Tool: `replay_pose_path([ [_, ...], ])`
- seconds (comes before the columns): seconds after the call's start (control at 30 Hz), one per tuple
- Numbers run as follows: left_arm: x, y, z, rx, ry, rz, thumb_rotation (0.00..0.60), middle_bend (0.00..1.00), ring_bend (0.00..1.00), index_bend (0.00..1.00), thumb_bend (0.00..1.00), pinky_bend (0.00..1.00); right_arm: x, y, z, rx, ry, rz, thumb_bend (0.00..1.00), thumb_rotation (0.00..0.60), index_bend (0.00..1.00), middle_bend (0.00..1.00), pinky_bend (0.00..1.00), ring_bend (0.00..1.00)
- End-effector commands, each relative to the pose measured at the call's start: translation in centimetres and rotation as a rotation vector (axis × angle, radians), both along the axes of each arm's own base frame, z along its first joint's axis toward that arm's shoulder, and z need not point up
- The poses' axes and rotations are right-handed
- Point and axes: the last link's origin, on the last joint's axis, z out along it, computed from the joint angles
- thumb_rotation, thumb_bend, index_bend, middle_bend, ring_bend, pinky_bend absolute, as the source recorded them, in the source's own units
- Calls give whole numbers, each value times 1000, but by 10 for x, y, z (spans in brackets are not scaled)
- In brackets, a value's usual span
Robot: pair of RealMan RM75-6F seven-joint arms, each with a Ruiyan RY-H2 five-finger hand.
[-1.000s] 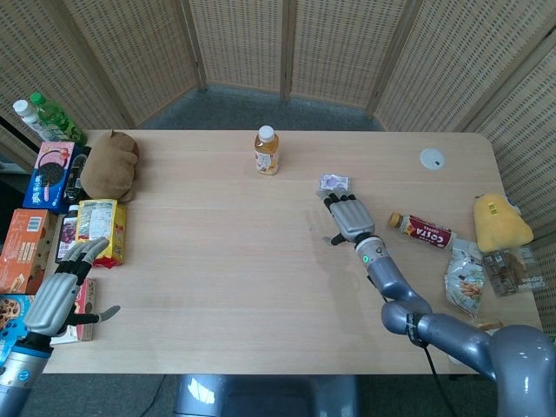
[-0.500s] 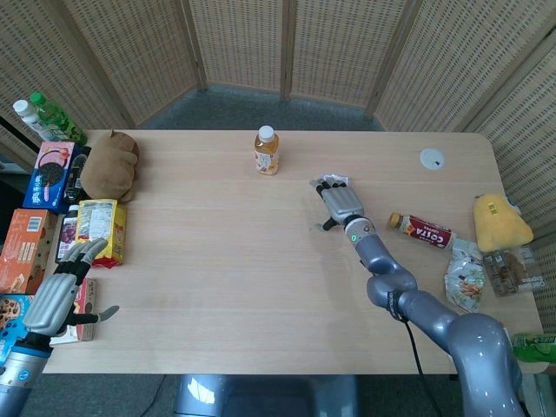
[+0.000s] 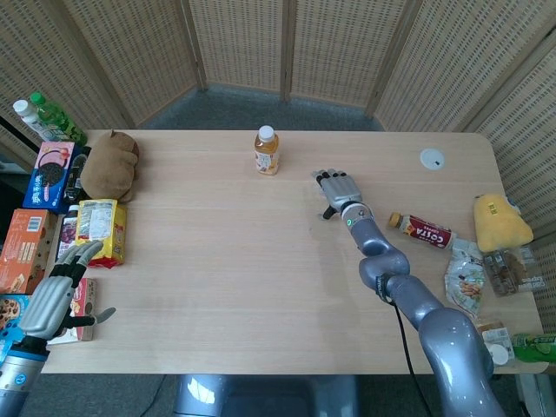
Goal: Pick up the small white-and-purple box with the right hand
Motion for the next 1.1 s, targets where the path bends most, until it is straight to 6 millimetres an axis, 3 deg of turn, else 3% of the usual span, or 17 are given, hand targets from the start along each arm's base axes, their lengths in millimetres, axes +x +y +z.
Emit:
replay_pose_path([
  [0.03, 0, -1, 0, 1, 2, 0, 600, 0, 0, 1, 189, 0, 2, -2, -4, 14, 13, -14, 237, 552, 0, 0, 0, 0],
  [0.57, 0, -2, 0, 6, 1, -4, 600, 0, 0, 1, 187, 0, -1, -7, -3, 30, 75, -24, 234, 553, 0, 4, 0, 5],
  [0.87, 0, -3, 0, 9, -12, -21, 600, 0, 0, 1, 186, 0, -4, -7, 9, 30, 66, 4, 235, 549, 0, 192, 0, 235],
  [1.03, -1, -5, 0, 13, -17, -25, 600, 0, 0, 0, 187, 0, -5, -5, 11, 24, 52, 15, 233, 549, 0, 185, 0, 215],
  [1.1, -1, -7, 0, 16, -16, -24, 600, 0, 0, 0, 186, 0, -5, -5, 10, 15, 49, 20, 233, 549, 0, 168, 0, 164],
])
